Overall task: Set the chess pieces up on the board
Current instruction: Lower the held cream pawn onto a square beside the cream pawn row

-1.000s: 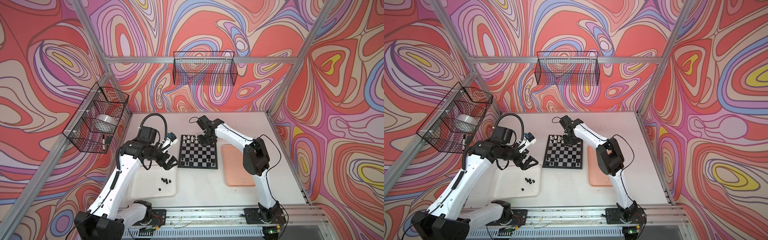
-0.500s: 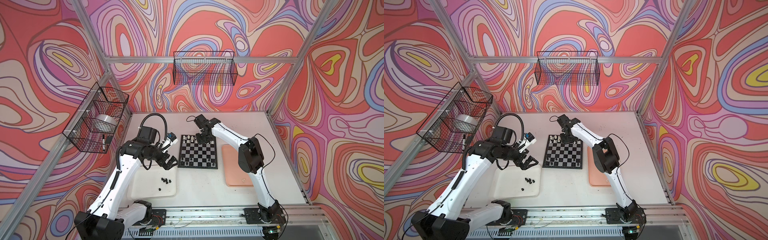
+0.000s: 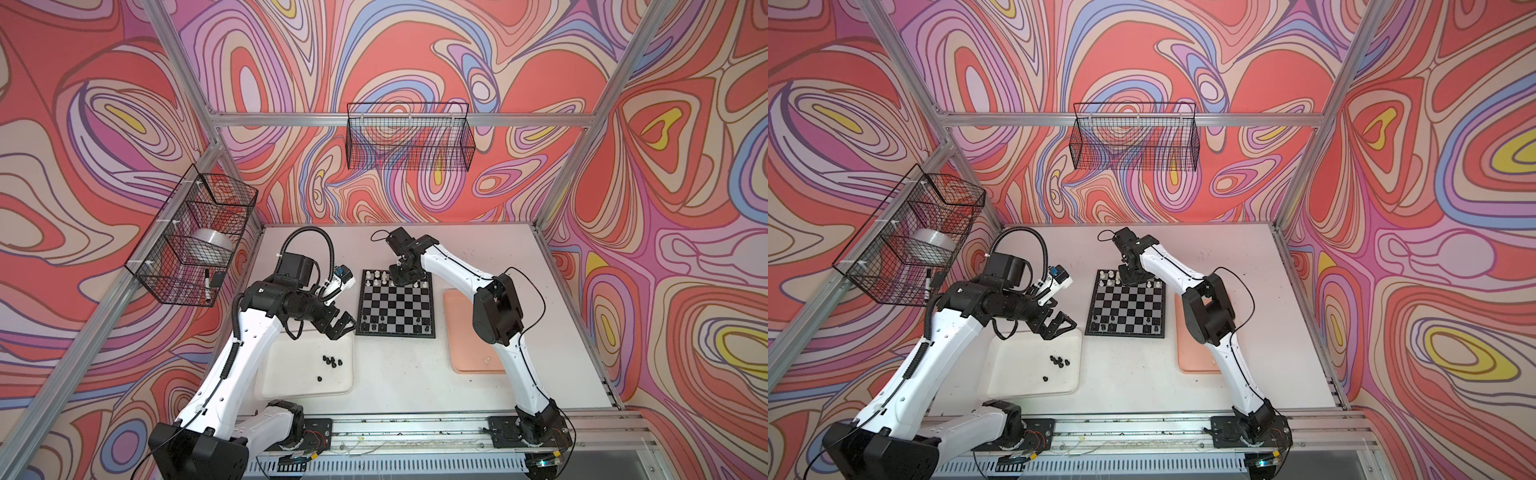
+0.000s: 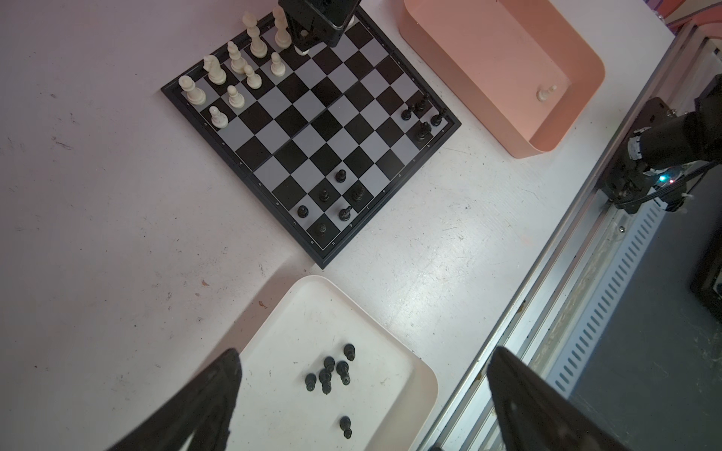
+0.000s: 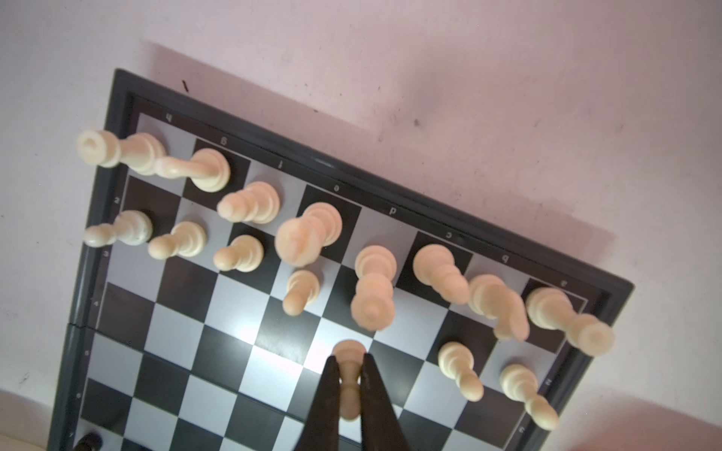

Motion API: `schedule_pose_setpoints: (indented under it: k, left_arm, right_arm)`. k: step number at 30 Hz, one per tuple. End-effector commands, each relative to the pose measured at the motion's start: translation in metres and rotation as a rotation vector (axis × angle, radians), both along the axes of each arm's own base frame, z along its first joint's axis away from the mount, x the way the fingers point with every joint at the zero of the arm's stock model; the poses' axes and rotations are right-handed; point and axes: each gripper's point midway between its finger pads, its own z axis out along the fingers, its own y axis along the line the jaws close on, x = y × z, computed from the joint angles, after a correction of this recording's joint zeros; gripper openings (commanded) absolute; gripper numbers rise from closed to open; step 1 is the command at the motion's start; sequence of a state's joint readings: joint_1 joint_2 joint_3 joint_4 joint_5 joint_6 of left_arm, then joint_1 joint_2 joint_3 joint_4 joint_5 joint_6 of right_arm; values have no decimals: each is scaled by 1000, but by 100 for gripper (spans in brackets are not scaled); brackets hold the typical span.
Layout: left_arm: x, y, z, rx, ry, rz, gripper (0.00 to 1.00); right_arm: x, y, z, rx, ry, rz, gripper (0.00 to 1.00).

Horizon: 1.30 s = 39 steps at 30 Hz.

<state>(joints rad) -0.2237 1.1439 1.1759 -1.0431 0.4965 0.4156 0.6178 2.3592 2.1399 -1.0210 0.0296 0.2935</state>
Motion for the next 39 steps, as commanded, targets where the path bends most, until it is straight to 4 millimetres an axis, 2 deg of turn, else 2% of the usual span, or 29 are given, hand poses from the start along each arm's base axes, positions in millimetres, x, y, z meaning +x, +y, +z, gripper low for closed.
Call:
schedule_pose_setpoints:
  k: [1, 39]
  left_arm:
    - [-3, -1, -1, 2, -3, -10, 99]
    - [-3, -1, -3, 5, -2, -10, 99]
  right_arm:
    - [2, 3, -16, -24, 10, 10, 8]
    - [9, 2, -29, -54, 0, 18, 9]
